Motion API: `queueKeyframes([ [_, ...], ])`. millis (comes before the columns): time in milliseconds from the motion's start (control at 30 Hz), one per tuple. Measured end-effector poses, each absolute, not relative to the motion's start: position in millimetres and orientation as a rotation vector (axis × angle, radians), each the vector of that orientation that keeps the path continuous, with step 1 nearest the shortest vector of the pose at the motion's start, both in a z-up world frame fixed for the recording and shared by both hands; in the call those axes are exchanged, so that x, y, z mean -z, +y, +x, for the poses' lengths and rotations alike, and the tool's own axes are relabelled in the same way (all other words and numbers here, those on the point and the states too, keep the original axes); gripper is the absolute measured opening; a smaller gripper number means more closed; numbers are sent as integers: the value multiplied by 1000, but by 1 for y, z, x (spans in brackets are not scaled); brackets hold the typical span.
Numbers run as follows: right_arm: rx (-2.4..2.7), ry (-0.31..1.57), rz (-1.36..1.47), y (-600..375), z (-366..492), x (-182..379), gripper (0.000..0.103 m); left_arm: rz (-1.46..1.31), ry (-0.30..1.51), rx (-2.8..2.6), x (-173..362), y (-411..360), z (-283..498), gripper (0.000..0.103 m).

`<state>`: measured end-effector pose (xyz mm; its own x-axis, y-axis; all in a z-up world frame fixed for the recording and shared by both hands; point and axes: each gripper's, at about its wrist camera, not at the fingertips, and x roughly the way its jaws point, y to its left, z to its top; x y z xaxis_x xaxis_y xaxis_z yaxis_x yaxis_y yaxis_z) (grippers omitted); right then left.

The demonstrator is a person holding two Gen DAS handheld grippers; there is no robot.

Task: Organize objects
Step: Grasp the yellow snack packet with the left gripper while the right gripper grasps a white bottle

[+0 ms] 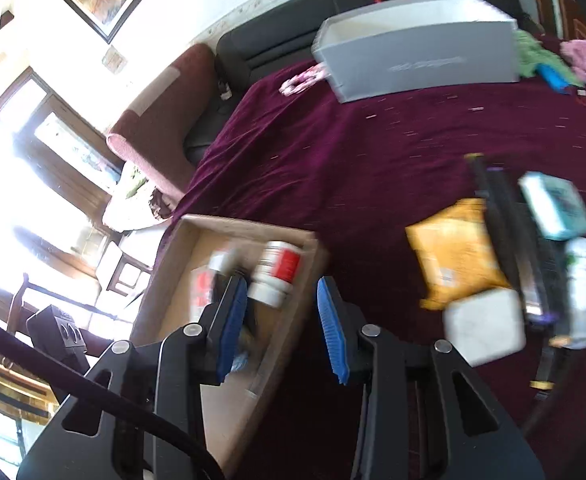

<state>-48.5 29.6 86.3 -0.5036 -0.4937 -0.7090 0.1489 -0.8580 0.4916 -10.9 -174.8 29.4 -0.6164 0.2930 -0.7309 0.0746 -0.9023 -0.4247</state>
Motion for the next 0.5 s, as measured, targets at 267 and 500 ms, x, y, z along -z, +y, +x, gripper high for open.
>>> queueKeyframes([
  [267, 2589, -517, 1333, 156, -12, -84, 46, -1101, -498, -2702, -91, -134, 5, 92],
  [500, 2431, -373, 1406, 138, -25, -65, 46, -1134, -452, -2626, -98, -94, -12, 94],
])
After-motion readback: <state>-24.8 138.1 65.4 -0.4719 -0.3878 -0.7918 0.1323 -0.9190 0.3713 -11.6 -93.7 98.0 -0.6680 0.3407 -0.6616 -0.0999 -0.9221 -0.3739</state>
